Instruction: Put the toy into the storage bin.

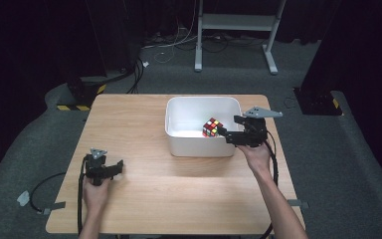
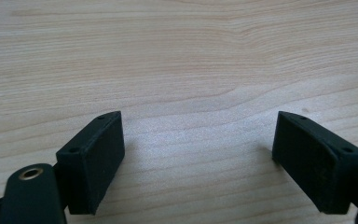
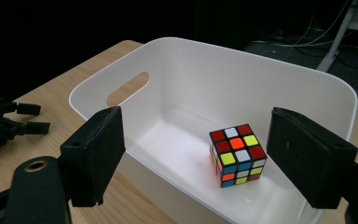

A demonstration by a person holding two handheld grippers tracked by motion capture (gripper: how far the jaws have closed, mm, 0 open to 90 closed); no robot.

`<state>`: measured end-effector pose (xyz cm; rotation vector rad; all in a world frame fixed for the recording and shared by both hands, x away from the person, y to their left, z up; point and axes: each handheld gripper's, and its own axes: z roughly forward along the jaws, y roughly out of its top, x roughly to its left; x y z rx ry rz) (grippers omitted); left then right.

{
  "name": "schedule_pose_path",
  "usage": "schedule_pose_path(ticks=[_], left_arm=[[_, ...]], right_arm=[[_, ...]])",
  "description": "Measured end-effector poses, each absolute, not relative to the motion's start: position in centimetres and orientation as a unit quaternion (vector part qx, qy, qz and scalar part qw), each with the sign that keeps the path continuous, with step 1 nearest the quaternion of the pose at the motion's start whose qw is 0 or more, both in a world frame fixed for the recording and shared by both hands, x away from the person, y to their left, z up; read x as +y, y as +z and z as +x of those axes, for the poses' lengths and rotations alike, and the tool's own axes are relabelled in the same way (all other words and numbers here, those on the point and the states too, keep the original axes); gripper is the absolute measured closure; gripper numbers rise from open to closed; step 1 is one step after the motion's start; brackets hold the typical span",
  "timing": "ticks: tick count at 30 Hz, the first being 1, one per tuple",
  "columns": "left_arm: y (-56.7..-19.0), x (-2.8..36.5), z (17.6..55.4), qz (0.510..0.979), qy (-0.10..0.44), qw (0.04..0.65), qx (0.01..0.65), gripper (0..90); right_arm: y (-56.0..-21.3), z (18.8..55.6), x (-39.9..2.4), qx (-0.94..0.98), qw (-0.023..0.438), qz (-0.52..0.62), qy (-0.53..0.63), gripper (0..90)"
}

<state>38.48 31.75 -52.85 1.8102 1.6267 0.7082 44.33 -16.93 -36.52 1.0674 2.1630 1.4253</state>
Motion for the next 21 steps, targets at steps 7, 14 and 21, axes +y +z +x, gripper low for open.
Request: schedule_pose_path(ticks=[7, 14, 21], left_arm=[[-52.9, 31.8, 38.5, 0.682, 0.267, 0.299, 0.612, 17.0], [-52.9, 31.8, 38.5, 0.682, 0.267, 0.299, 0.612, 17.0], [-52.9, 31.7, 38.5, 0.682, 0.267, 0.299, 0.612, 17.0]], right_arm=[[-36.5, 43.9, -17.3, 0.758, 0.172, 0.373, 0.506, 19.4], [-36.6, 43.3, -17.8, 0.751, 0.173, 0.374, 0.516, 19.6], [-36.8, 42.8, -18.4, 0.747, 0.175, 0.376, 0.52, 20.5]])
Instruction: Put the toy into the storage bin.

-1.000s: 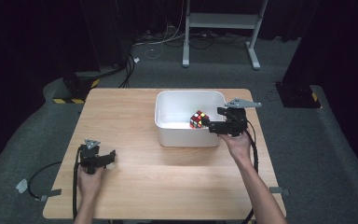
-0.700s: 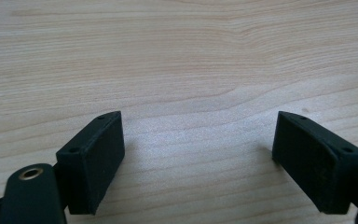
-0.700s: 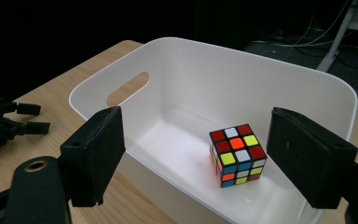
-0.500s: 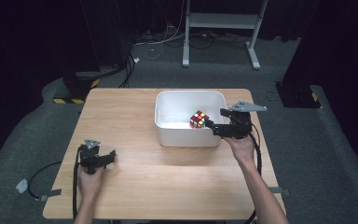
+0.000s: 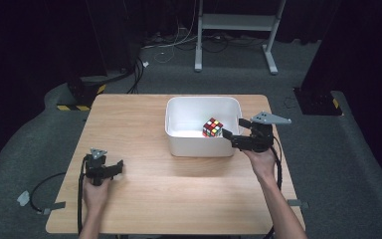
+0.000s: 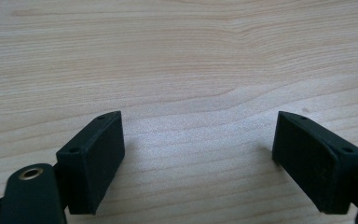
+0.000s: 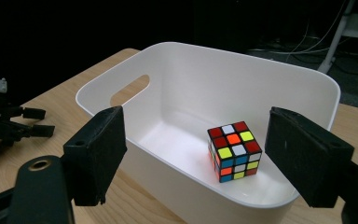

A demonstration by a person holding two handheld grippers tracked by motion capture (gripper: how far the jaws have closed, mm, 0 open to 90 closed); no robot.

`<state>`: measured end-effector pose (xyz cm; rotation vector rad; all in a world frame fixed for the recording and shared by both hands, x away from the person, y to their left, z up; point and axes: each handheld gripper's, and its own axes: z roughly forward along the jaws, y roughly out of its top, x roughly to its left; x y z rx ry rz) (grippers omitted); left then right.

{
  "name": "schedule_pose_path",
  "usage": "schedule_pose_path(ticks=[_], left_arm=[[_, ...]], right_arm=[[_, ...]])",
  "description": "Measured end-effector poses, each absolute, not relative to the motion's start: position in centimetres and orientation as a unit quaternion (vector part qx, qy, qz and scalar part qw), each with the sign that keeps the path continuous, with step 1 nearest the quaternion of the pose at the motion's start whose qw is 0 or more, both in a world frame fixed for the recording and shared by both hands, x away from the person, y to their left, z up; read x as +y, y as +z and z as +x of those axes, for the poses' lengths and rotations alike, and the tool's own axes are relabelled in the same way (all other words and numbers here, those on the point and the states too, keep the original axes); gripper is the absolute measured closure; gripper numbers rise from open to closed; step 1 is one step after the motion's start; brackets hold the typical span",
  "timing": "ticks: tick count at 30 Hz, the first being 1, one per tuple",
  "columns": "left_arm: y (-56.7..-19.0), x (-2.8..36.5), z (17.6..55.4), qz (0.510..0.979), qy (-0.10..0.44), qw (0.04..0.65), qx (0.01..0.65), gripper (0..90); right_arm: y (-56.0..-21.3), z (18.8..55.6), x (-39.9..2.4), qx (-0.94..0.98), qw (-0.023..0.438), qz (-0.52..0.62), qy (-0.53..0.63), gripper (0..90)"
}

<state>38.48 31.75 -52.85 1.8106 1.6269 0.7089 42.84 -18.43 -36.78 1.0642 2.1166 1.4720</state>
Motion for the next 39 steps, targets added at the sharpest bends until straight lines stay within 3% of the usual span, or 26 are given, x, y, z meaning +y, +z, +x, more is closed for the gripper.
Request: schedule_pose_path(ticks=[39], left_arm=[[-52.9, 31.7, 38.5, 0.681, 0.267, 0.298, 0.613, 17.0]], right_arm=[[-36.9, 39.8, -20.8, 0.727, 0.186, 0.369, 0.548, 23.1]])
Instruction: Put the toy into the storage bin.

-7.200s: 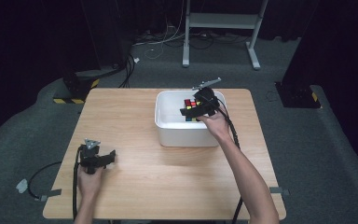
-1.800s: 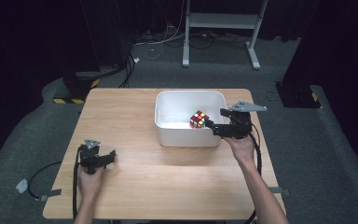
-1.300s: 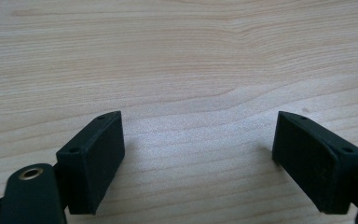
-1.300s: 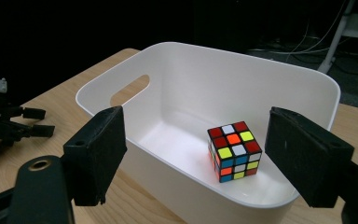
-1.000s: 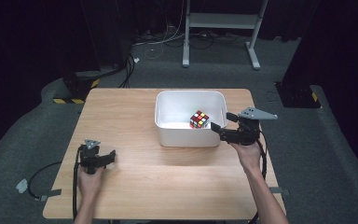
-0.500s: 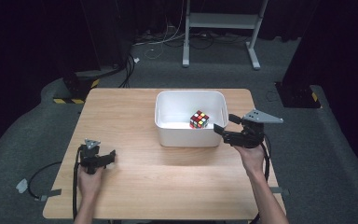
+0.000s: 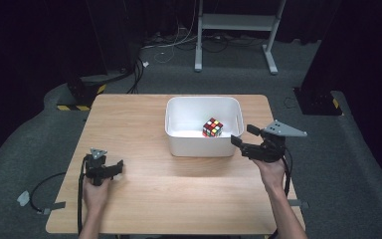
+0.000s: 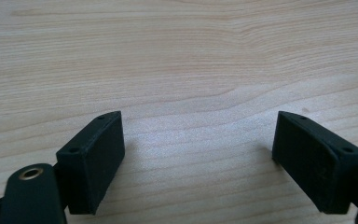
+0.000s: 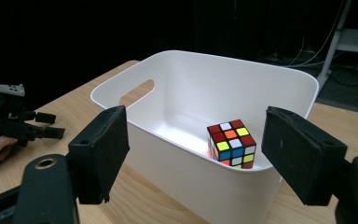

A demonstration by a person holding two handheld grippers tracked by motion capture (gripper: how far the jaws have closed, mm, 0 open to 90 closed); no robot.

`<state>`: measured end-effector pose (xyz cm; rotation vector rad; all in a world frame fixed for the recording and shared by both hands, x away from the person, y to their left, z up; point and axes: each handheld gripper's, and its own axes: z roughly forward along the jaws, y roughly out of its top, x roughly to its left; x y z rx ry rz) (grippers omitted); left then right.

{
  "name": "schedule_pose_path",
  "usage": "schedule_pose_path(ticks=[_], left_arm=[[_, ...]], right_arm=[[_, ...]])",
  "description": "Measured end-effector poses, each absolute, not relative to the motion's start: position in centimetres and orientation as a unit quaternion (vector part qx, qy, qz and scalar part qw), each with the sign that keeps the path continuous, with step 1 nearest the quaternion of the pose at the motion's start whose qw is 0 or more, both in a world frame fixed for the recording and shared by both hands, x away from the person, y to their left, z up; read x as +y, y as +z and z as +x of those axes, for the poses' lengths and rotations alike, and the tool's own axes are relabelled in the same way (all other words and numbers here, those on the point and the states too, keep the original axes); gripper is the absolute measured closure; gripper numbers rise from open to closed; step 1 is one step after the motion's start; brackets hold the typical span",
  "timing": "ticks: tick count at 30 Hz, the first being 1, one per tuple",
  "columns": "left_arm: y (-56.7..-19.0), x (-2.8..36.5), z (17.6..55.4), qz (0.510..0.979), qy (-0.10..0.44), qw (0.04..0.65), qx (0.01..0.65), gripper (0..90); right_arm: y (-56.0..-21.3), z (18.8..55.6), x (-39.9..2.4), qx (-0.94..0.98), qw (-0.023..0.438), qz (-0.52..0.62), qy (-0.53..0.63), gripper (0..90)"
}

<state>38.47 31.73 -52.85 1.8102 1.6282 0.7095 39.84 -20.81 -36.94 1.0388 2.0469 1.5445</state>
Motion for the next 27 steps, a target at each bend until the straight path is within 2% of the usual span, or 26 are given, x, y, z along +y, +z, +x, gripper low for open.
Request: schedule_pose_path(ticks=[27], left_arm=[[-52.8, 31.7, 38.5, 0.681, 0.268, 0.298, 0.613, 17.0]], right_arm=[[-38.1, 38.0, -21.4, 0.723, 0.195, 0.374, 0.547, 24.1]])
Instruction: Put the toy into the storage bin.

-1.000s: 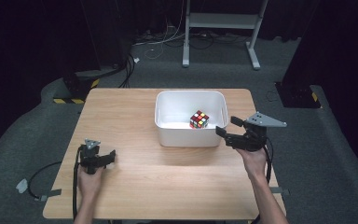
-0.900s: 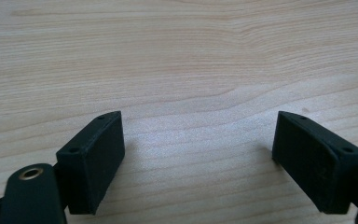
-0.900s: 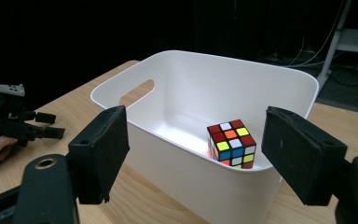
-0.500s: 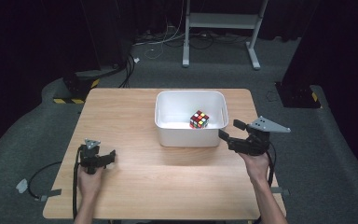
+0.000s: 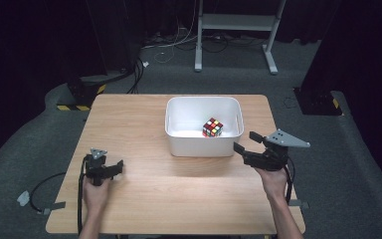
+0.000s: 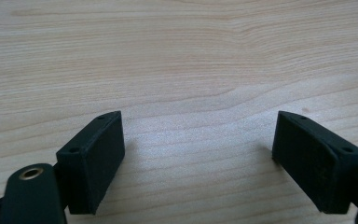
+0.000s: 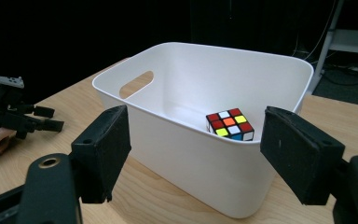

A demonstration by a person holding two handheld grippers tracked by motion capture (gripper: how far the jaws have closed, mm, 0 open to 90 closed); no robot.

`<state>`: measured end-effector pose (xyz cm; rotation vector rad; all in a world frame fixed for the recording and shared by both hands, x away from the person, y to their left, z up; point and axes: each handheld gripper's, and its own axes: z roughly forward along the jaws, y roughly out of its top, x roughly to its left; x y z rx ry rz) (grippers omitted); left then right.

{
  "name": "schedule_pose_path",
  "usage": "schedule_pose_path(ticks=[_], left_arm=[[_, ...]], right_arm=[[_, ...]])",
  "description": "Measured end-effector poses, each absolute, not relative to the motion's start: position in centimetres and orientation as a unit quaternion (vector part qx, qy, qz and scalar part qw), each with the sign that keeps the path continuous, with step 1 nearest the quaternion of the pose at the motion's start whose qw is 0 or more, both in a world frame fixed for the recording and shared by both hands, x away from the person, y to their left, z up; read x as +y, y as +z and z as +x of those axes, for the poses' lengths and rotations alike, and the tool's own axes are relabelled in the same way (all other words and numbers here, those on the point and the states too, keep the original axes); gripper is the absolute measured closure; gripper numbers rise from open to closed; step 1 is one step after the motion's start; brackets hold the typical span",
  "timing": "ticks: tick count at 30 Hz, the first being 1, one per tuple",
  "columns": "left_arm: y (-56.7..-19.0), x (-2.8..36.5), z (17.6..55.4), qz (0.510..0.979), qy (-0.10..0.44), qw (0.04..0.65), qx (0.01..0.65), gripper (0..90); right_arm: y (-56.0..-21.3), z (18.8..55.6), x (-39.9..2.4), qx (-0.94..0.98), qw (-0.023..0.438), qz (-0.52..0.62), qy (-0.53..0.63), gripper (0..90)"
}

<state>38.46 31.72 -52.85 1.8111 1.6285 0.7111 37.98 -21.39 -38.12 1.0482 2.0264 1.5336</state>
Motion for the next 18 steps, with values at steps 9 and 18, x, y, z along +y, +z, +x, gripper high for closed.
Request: schedule_pose_path(ticks=[9, 18], left_arm=[[-52.8, 31.7, 38.5, 0.681, 0.268, 0.298, 0.613, 17.0], [-52.9, 31.7, 38.5, 0.681, 0.267, 0.298, 0.613, 17.0]], right_arm=[[-39.6, 37.4, -21.8, 0.718, 0.189, 0.385, 0.548, 24.1], [-40.9, 37.3, -21.3, 0.721, 0.19, 0.389, 0.541, 24.1]])
